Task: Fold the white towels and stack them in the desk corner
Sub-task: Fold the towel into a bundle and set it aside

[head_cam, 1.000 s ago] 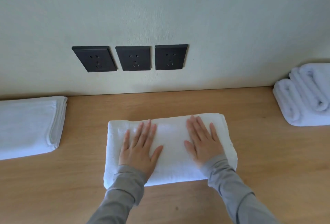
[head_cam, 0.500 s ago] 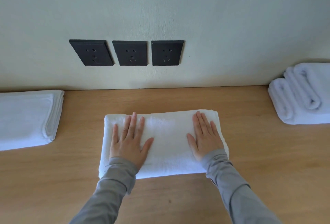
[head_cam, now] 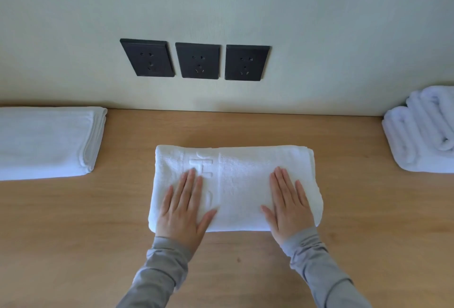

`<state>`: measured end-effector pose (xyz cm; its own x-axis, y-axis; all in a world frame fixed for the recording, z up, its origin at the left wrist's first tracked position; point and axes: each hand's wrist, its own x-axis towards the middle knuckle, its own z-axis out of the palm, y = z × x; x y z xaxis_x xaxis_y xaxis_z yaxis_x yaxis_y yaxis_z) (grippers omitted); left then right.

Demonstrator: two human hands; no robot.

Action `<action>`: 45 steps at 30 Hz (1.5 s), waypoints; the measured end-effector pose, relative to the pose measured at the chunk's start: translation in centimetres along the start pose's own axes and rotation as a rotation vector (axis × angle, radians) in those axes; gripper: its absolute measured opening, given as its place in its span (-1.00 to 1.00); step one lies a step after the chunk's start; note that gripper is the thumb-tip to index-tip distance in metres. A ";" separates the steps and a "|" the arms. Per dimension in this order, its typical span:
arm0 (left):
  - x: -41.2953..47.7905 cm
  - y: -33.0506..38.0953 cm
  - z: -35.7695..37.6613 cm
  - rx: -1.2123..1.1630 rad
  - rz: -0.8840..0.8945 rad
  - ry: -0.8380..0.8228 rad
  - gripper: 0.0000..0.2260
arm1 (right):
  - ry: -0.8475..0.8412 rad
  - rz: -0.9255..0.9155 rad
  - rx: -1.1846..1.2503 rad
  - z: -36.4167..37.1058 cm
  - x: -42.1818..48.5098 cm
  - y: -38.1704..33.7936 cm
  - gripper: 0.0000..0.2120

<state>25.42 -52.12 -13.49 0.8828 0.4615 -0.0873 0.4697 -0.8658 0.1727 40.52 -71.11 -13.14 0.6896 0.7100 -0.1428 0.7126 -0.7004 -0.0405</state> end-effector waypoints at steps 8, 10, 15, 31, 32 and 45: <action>0.4 -3.4 -1.3 0.202 0.261 -0.102 0.10 | -0.100 -0.236 -0.108 0.0 0.1 2.7 0.08; 0.5 -4.3 -1.6 0.234 0.264 -0.125 0.14 | -0.141 -0.253 -0.122 0.0 0.3 3.3 0.15; 0.1 -3.9 -1.7 0.202 0.267 -0.077 0.00 | -0.100 -0.248 -0.081 -0.4 0.1 3.0 0.13; 11.2 -5.5 -4.5 -0.609 -0.846 0.124 -0.57 | 0.119 0.658 0.675 -3.6 10.3 6.0 -0.57; 11.2 -5.4 -4.3 -0.615 -0.838 0.155 -0.60 | 0.117 0.672 0.690 -3.5 10.6 6.1 -0.59; 11.6 -6.0 -1.8 -0.789 -0.731 0.376 -0.82 | 0.199 0.673 0.826 -1.1 11.3 6.9 -0.72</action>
<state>32.78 -41.21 -13.78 0.2792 0.9494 -0.1437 0.6198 -0.0639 0.7821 53.41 -67.87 -13.98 0.9684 0.1085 -0.2247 -0.0755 -0.7308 -0.6784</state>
